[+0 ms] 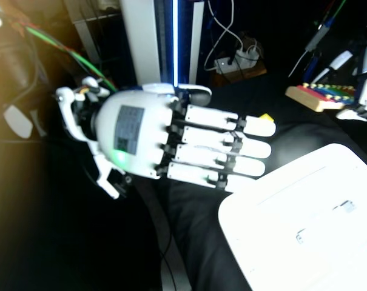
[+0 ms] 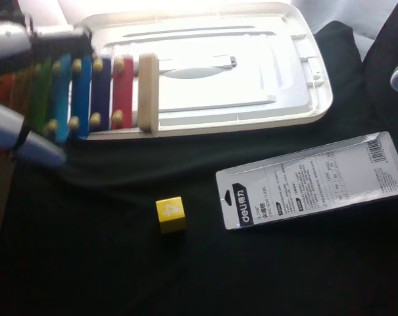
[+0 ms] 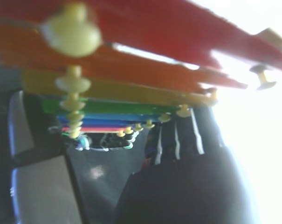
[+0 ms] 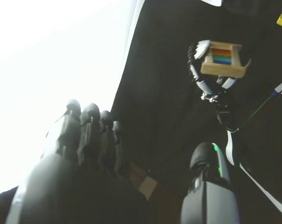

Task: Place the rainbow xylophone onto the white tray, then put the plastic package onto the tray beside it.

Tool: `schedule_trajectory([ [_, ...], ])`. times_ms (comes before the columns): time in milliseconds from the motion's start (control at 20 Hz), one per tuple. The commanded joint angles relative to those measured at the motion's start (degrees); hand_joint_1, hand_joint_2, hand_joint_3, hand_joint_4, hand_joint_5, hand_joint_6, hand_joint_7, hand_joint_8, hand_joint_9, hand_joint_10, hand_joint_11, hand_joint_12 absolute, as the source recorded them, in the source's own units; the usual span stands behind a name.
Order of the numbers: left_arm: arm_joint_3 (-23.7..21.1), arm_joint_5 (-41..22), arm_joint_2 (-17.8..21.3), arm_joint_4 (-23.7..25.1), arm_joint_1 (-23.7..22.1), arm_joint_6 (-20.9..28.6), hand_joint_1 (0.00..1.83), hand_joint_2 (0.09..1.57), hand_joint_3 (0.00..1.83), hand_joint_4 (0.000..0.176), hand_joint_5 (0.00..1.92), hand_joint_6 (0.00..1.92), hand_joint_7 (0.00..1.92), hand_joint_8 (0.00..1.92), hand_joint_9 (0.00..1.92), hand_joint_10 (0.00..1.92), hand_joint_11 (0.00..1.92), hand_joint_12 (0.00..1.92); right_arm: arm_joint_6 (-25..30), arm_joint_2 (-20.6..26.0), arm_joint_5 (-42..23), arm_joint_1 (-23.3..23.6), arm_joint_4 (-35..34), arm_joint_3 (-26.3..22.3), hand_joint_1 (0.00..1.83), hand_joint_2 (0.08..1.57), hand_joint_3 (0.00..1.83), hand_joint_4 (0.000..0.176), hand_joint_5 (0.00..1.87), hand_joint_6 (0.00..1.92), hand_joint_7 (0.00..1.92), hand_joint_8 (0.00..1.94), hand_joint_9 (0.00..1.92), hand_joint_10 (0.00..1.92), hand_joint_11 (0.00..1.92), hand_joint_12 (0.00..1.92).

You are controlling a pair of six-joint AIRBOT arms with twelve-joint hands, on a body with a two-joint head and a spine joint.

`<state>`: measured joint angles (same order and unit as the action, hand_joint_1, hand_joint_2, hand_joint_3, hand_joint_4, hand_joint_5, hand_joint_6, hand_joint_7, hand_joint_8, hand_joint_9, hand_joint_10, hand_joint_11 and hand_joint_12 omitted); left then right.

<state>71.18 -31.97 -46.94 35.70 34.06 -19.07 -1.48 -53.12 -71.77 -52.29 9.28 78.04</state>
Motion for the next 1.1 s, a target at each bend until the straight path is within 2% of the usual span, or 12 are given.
schedule_trajectory([
  [0, 1.03, -2.13, -1.25, -0.48, -2.65, 0.16, 1.03, 1.11, 0.0, 0.05, 0.28, 1.01, 0.24, 1.36, 0.31, 1.5, 0.29, 1.61, 0.39, 0.06, -6.3, 0.78, -3.14, 0.13, 0.7, 0.93, 0.0, 0.003, 0.2, 0.01, 0.26, 0.02, 0.2, 0.02, 0.07, 0.03],
  [50, 2.22, 0.16, -2.87, 1.68, -5.44, 0.16, 1.03, 1.09, 0.0, 0.049, 0.3, 0.96, 0.29, 1.34, 0.37, 1.49, 0.33, 1.66, 0.39, 0.06, -6.32, 0.78, -3.14, 0.12, 0.71, 0.93, 0.0, 0.004, 0.21, 0.01, 0.27, 0.01, 0.2, 0.02, 0.09, 0.04],
  [100, 4.7, 4.24, -6.2, 6.0, -10.46, 0.19, 1.2, 1.06, 0.0, 0.0, 0.31, 0.95, 0.27, 1.41, 0.35, 1.59, 0.33, 1.8, 0.39, -0.09, -6.32, 0.78, -3.14, 0.15, 0.71, 0.93, 0.0, 0.012, 0.21, 0.01, 0.28, 0.02, 0.21, 0.02, 0.1, 0.05],
  [250, 7.66, 8.72, -10.01, 9.57, -15.98, 0.2, 1.15, 1.07, 0.0, 0.0, 0.36, 0.84, 0.24, 1.46, 0.3, 1.68, 0.31, 1.86, 0.39, -0.37, -6.52, 0.78, -3.13, 0.24, 0.7, 0.92, 0.0, 0.002, 0.21, 0.0, 0.29, 0.02, 0.22, 0.02, 0.12, 0.06],
  [400, 13.07, 11.22, -15.21, 8.79, -17.36, 0.23, 1.1, 1.08, 0.0, 0.0, 0.38, 0.81, 0.23, 1.48, 0.29, 1.65, 0.3, 1.77, 0.39, -1.31, -6.7, 0.78, -3.1, 0.78, 0.76, 0.9, 0.0, 0.002, 0.22, 0.01, 0.31, 0.02, 0.24, 0.02, 0.12, 0.06],
  [450, 14.82, 11.95, -16.83, 8.11, -17.36, 0.23, 1.02, 1.05, 0.0, 0.0, 0.39, 0.89, 0.23, 1.54, 0.29, 1.68, 0.3, 1.8, 0.39, -1.73, -6.75, 0.78, -3.08, 1.0, 0.73, 0.9, 0.0, 0.006, 0.22, 0.01, 0.31, 0.01, 0.25, 0.02, 0.13, 0.06],
  [550, 18.11, 13.41, -20.14, 6.54, -17.35, 0.24, 1.15, 1.05, 0.0, 0.0, 0.35, 1.13, 0.28, 1.74, 0.37, 1.88, 0.43, 1.92, 0.4, -2.16, -6.87, 0.78, -3.02, 1.17, 0.75, 0.9, 0.0, 0.01, 0.2, 0.0, 0.31, 0.01, 0.25, 0.01, 0.14, 0.07],
  [750, 24.4, 14.91, -25.76, 3.15, -16.7, 0.27, 1.14, 1.07, 0.0, 0.0, 0.33, 1.18, 0.35, 1.54, 0.44, 1.66, 0.48, 1.79, 0.4, -2.52, -7.07, 0.78, -2.76, 1.29, 0.83, 0.88, 0.0, 0.019, 0.21, 0.0, 0.32, 0.01, 0.28, 0.02, 0.17, 0.08],
  [850, 27.37, 15.67, -28.59, 2.08, -16.47, 0.27, 1.23, 1.07, 0.0, 0.0, 0.3, 1.26, 0.28, 1.54, 0.33, 1.67, 0.37, 1.82, 0.4, -2.92, -7.1, 0.78, -2.53, 1.5, 0.86, 0.87, 0.0, 0.012, 0.21, 0.0, 0.32, 0.0, 0.29, 0.02, 0.18, 0.08],
  [950, 29.12, 16.16, -30.37, 1.91, -16.36, 0.27, 1.22, 1.04, 0.0, 0.0, 0.29, 1.26, 0.31, 1.45, 0.37, 1.57, 0.4, 1.72, 0.4, -3.34, -7.13, 0.78, -2.41, 1.65, 0.86, 0.87, 0.0, 0.009, 0.22, 0.0, 0.32, 0.01, 0.3, 0.02, 0.19, 0.09],
  [1000, 30.34, 16.35, -31.55, 1.75, -16.31, 0.27, 1.21, 1.06, 0.0, 0.0, 0.29, 1.22, 0.32, 1.38, 0.37, 1.51, 0.38, 1.68, 0.41, -3.63, -7.16, 0.78, -2.32, 1.81, 0.87, 0.87, 0.0, 0.018, 0.22, 0.0, 0.33, 0.01, 0.31, 0.02, 0.18, 0.09],
  [1050, 31.38, 16.39, -32.54, 1.2, -16.03, 0.27, 1.2, 1.07, 0.0, 0.0, 0.28, 1.24, 0.29, 1.33, 0.31, 1.48, 0.29, 1.68, 0.51, -3.94, -7.19, 0.78, -2.25, 1.97, 0.84, 0.85, 0.0, 0.014, 0.22, 0.01, 0.34, 0.01, 0.32, 0.02, 0.2, 0.1],
])
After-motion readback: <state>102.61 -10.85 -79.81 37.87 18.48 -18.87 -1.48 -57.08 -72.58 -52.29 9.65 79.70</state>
